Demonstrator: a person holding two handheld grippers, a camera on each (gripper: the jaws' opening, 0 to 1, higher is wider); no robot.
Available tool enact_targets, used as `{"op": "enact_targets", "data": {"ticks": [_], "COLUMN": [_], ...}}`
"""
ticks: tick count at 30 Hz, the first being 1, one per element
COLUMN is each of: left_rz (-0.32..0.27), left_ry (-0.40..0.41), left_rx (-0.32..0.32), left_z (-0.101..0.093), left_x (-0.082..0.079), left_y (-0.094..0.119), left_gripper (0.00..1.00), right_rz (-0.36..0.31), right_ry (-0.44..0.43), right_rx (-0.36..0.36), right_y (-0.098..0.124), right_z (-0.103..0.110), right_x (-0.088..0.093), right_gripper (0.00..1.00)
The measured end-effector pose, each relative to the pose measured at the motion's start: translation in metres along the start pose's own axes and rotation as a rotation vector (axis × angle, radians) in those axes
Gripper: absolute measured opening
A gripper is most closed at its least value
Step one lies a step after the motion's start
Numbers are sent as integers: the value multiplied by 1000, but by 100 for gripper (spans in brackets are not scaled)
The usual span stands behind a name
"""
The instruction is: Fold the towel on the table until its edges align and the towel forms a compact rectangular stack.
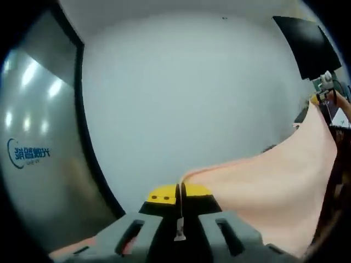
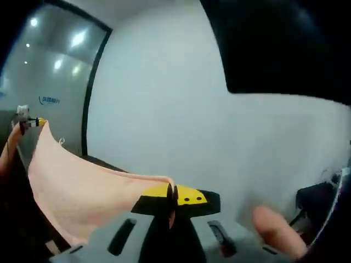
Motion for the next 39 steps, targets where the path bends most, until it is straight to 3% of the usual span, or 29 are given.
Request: {"op": "enact_targets", "data": {"ticks": [4, 11, 14, 15, 18, 20, 22, 24, 26, 29, 34, 36, 39], "left_rz": [106, 235, 300, 315, 335, 331, 316, 252, 230, 254, 271, 282, 307], "left_ry": [-9, -5, 67, 84, 115, 159, 175, 159, 145, 128, 214, 232, 236], "left_rx": [29, 71, 71, 67, 44, 28, 15, -13, -35, -55, -101, -114, -100], "left_z": [-8, -37, -32, -38, -34, -31, -23, -23, -22, -30, -36, -35, -41], "left_x": [38, 105, 135, 144, 169, 182, 191, 194, 196, 211, 232, 241, 252], "left_y": [-45, -111, -143, -143, -159, -168, -178, -181, -186, -191, -200, -205, -203], "left_gripper": [0, 0, 0, 0, 0, 0, 0, 0, 0, 0, 0, 0, 0], "right_rz": [93, 178, 209, 230, 275, 268, 242, 167, 119, 104, 170, 226, 269], "right_ry": [16, 51, 62, 53, 96, 99, 95, 92, 48, -65, -48, -79, -104], "right_rx": [37, 116, 118, 127, 130, 135, 145, 167, 158, 133, 135, 193, 198], "right_y": [-34, -97, -130, -139, -158, -171, -181, -189, -196, -214, -230, -233, -238], "right_z": [-5, -8, -13, -15, -17, -22, -29, -34, -33, -27, -13, -27, -32], "right_x": [31, 73, 93, 102, 128, 137, 139, 137, 136, 144, 171, 186, 204], "right_gripper": [0, 0, 0, 0, 0, 0, 0, 0, 0, 0, 0, 0, 0]}}
Point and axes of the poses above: the point that each gripper's makers call its tool centre point, and the gripper's own axes: y roughly backward along the fingers, z roughly to its left, x roughly out of its underside, the point moved 8 cm from there along y, roughly backward along the fingers, and after that the axes turned 6 degrees about -z, right-handed, at the moved point
